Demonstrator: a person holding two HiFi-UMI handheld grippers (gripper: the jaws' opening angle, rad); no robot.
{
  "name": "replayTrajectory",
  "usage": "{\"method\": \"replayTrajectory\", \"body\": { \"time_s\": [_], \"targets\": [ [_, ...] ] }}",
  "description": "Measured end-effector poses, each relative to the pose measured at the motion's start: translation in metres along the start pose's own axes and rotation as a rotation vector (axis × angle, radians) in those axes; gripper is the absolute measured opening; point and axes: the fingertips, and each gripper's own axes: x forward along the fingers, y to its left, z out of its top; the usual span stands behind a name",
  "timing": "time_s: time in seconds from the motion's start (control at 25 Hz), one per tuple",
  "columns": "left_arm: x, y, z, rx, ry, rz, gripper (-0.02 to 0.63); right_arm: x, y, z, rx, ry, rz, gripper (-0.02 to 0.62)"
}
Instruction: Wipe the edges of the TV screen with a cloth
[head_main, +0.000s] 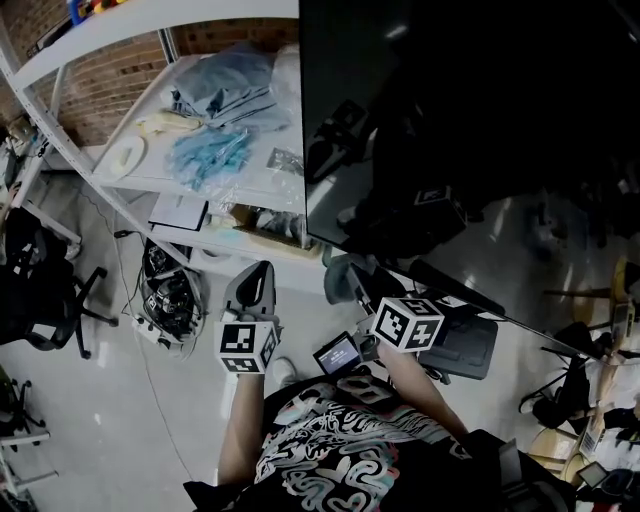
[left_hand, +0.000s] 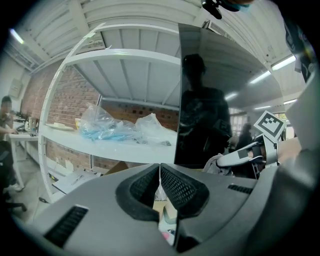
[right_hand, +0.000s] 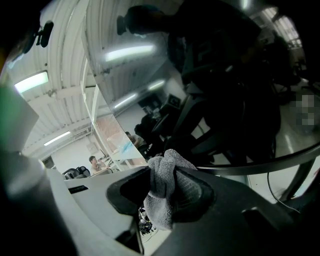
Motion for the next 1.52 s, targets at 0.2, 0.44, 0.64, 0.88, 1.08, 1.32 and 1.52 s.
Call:
{"method": "replayTrajectory", "body": {
  "time_s": [0.2, 0.44, 0.64, 0.88, 1.08, 1.32, 1.52],
  "targets": [
    [-0.006, 0.017, 0.002, -0.002, -0.005, -0.001, 0.023, 0.011, 0.011, -0.002, -0.001, -0.016, -0.008, 0.141],
    [-0.010, 0.036, -0.001, -0.002, 0.002, -0.020, 0.023, 0.024, 0.021, -0.005, 0.004, -0.029, -0.028, 0.141],
    [-0.011, 0.042, -0.003, -0.002, 0.007, -0.057, 0.023, 0.032, 0.027, -0.006, -0.017, -0.025, -0.040, 0.141],
    [-0.016, 0.053, -0.001, 0.003, 0.001, -0.091, 0.022, 0.042, 0.035, -0.009, -0.025, -0.037, -0.067, 0.141],
    [-0.020, 0.070, -0.004, -0.009, 0.002, -0.099, 0.023, 0.055, 0.043, -0.010, -0.016, -0.046, -0.084, 0.141],
    [-0.024, 0.076, -0.009, 0.036, 0.013, -0.136, 0.023, 0.064, 0.051, -0.012, -0.039, -0.052, -0.095, 0.141],
    [-0.021, 0.061, -0.015, 0.093, 0.040, -0.238, 0.023, 0.079, 0.061, -0.014, -0.086, -0.028, -0.082, 0.141]
  ]
}}
